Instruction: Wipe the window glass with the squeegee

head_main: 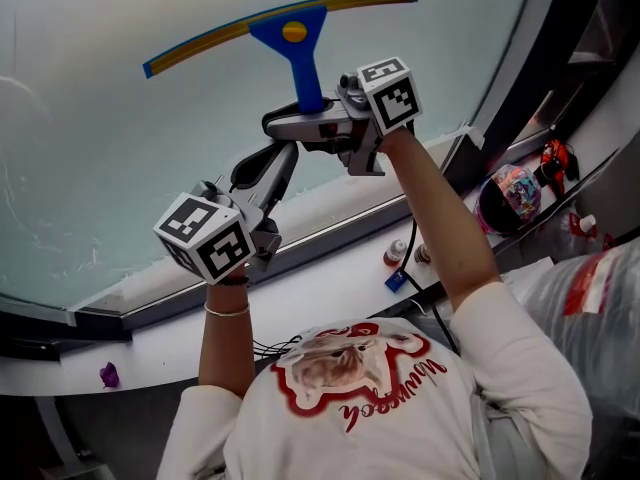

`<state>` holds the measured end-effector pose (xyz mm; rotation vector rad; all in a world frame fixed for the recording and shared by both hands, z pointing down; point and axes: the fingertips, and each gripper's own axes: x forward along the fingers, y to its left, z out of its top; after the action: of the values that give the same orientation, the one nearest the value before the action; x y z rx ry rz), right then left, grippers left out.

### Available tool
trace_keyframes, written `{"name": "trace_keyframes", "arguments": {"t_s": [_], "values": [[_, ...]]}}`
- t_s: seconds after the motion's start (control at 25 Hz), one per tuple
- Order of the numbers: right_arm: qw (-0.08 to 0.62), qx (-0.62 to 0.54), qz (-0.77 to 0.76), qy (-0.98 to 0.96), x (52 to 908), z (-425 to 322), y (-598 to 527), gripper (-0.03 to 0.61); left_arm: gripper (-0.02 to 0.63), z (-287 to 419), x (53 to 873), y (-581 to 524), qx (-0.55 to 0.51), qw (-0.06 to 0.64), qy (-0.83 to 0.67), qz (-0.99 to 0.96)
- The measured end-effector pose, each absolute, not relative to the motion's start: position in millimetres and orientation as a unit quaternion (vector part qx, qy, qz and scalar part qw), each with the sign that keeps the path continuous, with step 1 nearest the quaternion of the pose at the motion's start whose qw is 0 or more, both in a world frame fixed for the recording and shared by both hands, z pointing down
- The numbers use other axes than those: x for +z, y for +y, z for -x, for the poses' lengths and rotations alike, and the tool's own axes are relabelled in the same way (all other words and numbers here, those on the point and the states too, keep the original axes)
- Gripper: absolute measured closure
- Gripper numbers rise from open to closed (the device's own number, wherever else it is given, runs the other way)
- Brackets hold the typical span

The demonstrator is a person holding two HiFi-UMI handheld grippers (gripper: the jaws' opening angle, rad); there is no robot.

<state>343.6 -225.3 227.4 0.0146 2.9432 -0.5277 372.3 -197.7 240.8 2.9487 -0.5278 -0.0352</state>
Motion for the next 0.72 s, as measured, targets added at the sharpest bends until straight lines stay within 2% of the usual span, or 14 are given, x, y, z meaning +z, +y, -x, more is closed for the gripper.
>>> {"name": "trace_keyframes", "arguments": {"t_s": [0.72], "values": [[0.085,-0.195,-0.012,0.977,258,-340,-222,0.515,0.612,-369,271,-194,-0.004,0.091,-0.175,-0.98]]}}
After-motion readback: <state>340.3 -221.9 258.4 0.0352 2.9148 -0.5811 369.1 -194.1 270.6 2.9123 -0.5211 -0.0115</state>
